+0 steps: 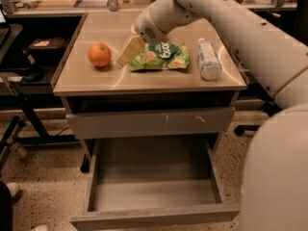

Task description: Place orange into middle drawer

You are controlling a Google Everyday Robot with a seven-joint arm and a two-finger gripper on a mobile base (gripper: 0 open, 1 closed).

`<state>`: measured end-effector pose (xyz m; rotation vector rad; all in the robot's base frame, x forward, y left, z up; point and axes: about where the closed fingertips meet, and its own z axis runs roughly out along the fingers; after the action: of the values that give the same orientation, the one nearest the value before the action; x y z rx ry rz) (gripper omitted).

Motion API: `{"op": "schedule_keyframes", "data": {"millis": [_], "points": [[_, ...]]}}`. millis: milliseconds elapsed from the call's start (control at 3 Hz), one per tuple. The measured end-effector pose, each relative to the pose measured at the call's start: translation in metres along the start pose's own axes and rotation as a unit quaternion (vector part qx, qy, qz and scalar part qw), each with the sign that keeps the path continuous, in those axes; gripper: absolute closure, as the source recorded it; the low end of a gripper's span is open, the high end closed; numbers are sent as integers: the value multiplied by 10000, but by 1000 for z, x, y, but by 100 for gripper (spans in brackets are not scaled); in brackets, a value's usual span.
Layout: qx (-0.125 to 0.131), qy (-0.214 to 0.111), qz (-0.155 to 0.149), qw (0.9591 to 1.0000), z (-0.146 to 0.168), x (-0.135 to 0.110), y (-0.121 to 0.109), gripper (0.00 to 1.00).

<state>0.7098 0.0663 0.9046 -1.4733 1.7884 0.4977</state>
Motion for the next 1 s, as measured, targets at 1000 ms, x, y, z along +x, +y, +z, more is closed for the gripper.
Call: {"op": "schedule_keyframes", "data": {"millis": [1000], "points": [[-266, -225, -108, 9993, 75, -16, -16, 0]]}}
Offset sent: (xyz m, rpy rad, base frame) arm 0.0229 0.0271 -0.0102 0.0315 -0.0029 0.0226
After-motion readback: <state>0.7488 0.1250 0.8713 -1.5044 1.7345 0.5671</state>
